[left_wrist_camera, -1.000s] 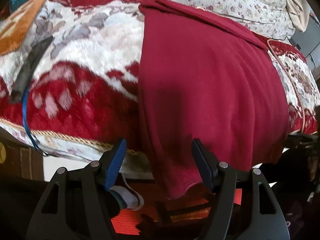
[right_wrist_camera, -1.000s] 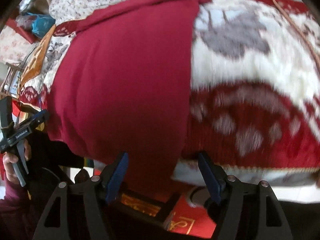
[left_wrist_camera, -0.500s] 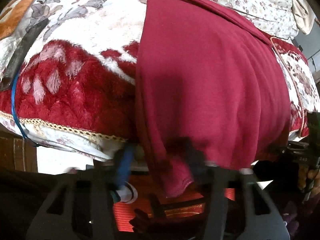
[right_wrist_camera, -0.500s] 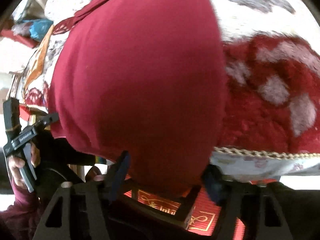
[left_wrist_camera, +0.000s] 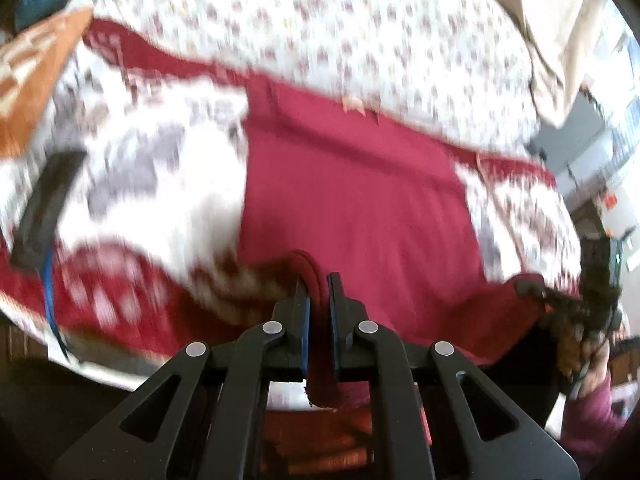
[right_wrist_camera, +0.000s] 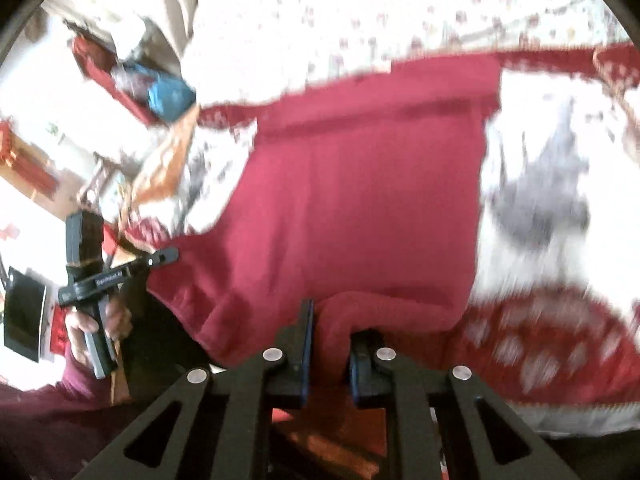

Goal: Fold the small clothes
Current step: 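Lift the hem with both tools and fold it toward the collar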

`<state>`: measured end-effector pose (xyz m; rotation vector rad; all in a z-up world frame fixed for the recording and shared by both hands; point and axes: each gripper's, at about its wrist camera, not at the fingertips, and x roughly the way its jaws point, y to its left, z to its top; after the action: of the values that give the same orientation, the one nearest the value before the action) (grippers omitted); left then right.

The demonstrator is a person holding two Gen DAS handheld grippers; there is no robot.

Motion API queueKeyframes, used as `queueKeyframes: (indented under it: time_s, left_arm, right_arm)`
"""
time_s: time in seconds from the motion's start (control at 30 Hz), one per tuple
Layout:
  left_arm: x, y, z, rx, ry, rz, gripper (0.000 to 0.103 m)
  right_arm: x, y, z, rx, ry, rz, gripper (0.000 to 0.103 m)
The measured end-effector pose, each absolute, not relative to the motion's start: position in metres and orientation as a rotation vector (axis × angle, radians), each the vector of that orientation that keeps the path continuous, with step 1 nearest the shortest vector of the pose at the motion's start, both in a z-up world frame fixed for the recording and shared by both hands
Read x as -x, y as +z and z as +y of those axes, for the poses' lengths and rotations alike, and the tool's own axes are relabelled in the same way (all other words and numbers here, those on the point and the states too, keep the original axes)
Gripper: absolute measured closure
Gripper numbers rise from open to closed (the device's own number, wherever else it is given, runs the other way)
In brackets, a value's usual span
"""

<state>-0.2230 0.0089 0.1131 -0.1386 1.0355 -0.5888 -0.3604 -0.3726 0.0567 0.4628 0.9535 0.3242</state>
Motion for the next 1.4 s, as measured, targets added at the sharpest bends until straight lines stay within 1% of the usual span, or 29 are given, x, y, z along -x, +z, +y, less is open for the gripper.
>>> queueKeyframes:
  time_s: [0.2, 0.33, 0.47, 0.7, 0.87, 1.07, 1.1, 1.13, 1.17, 1.2, 1.23, 1.27, 1.3, 1.33, 1.4]
  left_arm:
    - [0.172, 0.135, -0.014, 0.183, -0.557, 0.925, 0.097]
    - [0.138, 0.147, -0.033, 0.154, -0.500, 0.848, 0.097]
    - [0.099, 0.145, -0.048, 0.185, -0.467, 0.843, 0.097]
    - [0.034, 0.110, -0.074, 0.228, -0.389, 0.898, 0.097]
    - [-0.001, 0.097, -0.087, 0.244, -0.369, 0.914, 0.097]
    - [-0.030, 0.061, -0.101, 0.215, -0.361, 0.977, 0.096]
    - [-0.034, 0.057, -0.101, 0.224, -0.371, 0.990, 0.094]
    - [-0.037, 0.056, -0.099, 0.236, -0.380, 1.000, 0.091]
    - [-0.038, 0.057, -0.098, 0.252, -0.393, 1.008, 0.088]
    - [-0.040, 0.060, -0.096, 0.274, -0.410, 1.010, 0.082]
    - [-0.040, 0.066, -0.091, 0.311, -0.439, 0.999, 0.071]
    - [-0.038, 0.071, -0.089, 0.319, -0.438, 0.976, 0.059]
    - [-0.036, 0.076, -0.087, 0.313, -0.424, 0.955, 0.037]
    - [-0.031, 0.084, -0.083, 0.305, -0.400, 0.900, 0.032]
    - [-0.027, 0.090, -0.081, 0.302, -0.402, 0.871, 0.032]
  right_arm:
    - [0.319, 0.097, -0.396, -0.453, 0.240, 0.805, 0.090]
    - [0.286, 0.109, -0.407, -0.434, 0.176, 0.771, 0.090]
    - [0.253, 0.113, -0.421, -0.423, 0.124, 0.756, 0.090]
    - [0.178, 0.101, -0.446, -0.449, 0.041, 0.776, 0.090]
    - [0.136, 0.088, -0.458, -0.431, 0.000, 0.807, 0.090]
    - [0.104, 0.052, -0.479, -0.517, 0.005, 0.862, 0.090]
    - [0.100, 0.043, -0.483, -0.522, -0.005, 0.889, 0.090]
    - [0.099, 0.040, -0.485, -0.522, -0.003, 0.901, 0.085]
    - [0.099, 0.040, -0.487, -0.524, 0.006, 0.900, 0.076]
    - [0.100, 0.043, -0.491, -0.532, 0.016, 0.888, 0.072]
    - [0.104, 0.050, -0.496, -0.547, 0.020, 0.865, 0.069]
    - [0.106, 0.054, -0.500, -0.561, 0.022, 0.845, 0.069]
    - [0.111, 0.060, -0.505, -0.590, 0.034, 0.821, 0.069]
    - [0.114, 0.062, -0.508, -0.597, 0.036, 0.808, 0.068]
    - [0.119, 0.068, -0.505, -0.541, -0.003, 0.807, 0.068]
